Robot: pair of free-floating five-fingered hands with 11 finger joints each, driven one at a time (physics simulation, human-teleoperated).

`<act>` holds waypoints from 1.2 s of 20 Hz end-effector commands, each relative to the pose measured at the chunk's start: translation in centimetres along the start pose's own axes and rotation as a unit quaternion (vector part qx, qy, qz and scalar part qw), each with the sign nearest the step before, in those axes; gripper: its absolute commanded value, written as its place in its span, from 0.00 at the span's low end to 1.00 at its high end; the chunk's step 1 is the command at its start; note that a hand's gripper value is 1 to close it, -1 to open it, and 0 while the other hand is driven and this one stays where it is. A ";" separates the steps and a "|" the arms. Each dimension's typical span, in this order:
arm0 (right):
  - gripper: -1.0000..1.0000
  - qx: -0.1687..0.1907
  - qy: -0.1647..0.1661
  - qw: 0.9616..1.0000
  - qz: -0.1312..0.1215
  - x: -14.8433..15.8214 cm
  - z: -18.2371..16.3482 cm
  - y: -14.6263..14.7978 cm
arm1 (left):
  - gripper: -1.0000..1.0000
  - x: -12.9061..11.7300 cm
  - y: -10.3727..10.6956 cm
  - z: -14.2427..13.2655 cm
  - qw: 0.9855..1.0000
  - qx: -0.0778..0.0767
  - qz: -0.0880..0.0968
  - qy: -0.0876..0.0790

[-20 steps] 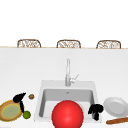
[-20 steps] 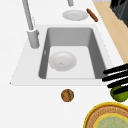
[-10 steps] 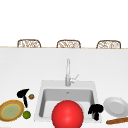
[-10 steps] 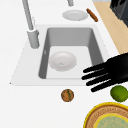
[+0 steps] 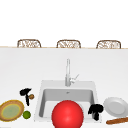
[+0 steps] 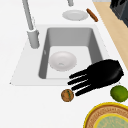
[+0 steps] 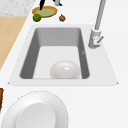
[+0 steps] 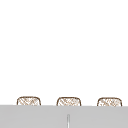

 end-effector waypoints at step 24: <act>0.50 0.000 0.000 1.000 0.000 0.0 0.0 0.0 | 0.00 -17.8 -3.0 3.1 0.995 -0.006 0.097 -0.013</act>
